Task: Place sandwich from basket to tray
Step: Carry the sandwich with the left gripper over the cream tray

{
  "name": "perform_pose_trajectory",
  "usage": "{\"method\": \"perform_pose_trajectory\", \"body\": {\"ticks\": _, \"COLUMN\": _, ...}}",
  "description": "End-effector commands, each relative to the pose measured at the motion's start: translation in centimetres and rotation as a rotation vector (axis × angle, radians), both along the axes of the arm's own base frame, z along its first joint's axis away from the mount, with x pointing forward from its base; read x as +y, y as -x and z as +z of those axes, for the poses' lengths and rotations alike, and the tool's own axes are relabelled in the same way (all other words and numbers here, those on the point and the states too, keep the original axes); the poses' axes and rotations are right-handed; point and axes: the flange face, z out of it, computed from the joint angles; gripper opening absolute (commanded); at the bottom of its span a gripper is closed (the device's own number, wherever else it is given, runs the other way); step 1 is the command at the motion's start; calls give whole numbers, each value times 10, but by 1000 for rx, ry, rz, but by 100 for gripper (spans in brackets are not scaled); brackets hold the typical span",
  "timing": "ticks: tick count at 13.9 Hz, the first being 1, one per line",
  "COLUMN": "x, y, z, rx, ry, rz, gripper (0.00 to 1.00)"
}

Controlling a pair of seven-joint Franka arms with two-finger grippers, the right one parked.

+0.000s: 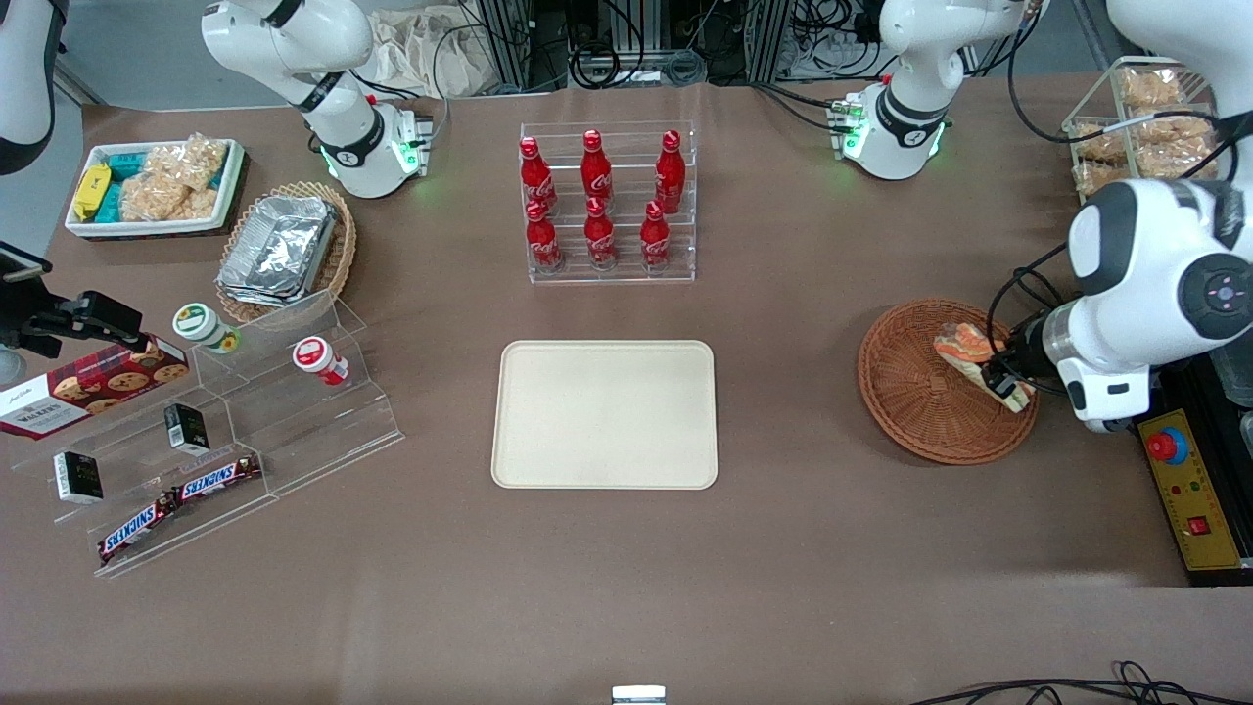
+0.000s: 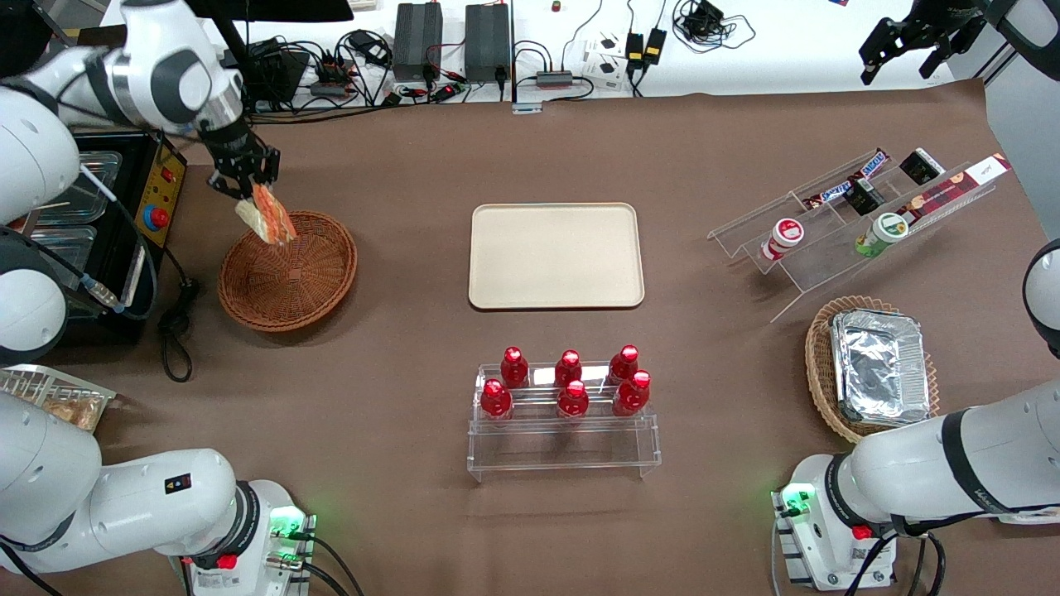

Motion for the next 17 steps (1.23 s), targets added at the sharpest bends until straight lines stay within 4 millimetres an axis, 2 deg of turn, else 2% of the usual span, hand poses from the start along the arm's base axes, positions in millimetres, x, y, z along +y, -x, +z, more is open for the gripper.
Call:
{"method": "perform_pose_trajectory", "body": {"ticks": 1, "x": -71, "y": -7, "z": 50, "rx": 13, "ry": 54, "rz": -170, "gripper": 0}}
{"method": "perform_pose_trajectory", "body": {"ticks": 2, "x": -109, "y": -3, "z": 54, "rx": 5, "ry": 75, "rz": -234, "gripper": 0}}
{"method": "perform_pose_trajectory", "body": {"ticks": 3, "x": -149, "y": 2, "z": 49, "rx": 16, "ry": 101, "rz": -283, "gripper": 0}}
{"method": "perform_pose_trajectory", "body": {"ticks": 5, "x": -215, "y": 21, "z": 25, "rx": 62, "ry": 116, "rz": -363, "gripper": 0}}
{"method": "perform_pose_trajectory", "body": {"ticks": 6, "x": -244, "y": 28, "z": 6, "rx": 90, "ry": 130, "rz": -410, "gripper": 0}}
{"method": "perform_pose_trajectory", "body": {"ticks": 8, "x": -294, "y": 29, "z": -30, "rx": 106, "ry": 181, "rz": -468, "gripper": 0}}
{"method": "perform_pose_trajectory", "body": {"ticks": 10, "x": -340, "y": 30, "z": -72, "rx": 104, "ry": 194, "rz": -460, "gripper": 0}}
{"method": "perform_pose_trajectory", "body": {"ticks": 12, "x": -358, "y": 22, "z": -108, "rx": 58, "ry": 125, "rz": -441, "gripper": 0}}
{"method": "perform_pose_trajectory", "body": {"ticks": 14, "x": -382, "y": 23, "z": -121, "rx": 20, "ry": 146, "rz": -448, "gripper": 0}}
{"method": "perform_pose_trajectory", "body": {"ticks": 17, "x": -391, "y": 18, "z": -145, "rx": -26, "ry": 171, "rz": -465, "gripper": 0}}
